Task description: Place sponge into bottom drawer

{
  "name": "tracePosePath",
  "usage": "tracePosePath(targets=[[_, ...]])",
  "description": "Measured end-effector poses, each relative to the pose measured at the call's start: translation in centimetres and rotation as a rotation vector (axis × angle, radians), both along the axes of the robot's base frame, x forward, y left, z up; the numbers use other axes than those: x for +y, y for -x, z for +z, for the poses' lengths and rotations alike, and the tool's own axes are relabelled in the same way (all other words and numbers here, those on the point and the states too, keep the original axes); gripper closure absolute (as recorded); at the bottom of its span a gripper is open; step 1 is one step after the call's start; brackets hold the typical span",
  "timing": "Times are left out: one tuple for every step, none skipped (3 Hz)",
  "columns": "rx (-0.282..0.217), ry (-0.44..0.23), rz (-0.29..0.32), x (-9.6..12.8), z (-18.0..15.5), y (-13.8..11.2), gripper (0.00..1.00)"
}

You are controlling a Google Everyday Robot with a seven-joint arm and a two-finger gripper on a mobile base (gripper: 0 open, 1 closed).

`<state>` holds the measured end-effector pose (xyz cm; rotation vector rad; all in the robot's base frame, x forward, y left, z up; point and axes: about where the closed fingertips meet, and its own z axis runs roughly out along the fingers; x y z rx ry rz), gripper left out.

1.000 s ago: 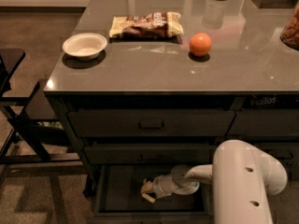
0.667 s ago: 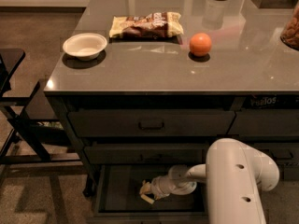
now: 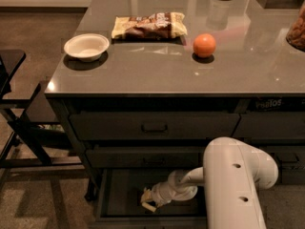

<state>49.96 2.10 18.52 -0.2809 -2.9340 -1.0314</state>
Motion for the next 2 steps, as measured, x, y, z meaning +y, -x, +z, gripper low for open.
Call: tracePosePath(targets=[[0.016,0.063,0.049,0.99,-1.41,1.58,1.00],[0.016,0.063,0.050,1.01,-1.42,1.58,1.00]])
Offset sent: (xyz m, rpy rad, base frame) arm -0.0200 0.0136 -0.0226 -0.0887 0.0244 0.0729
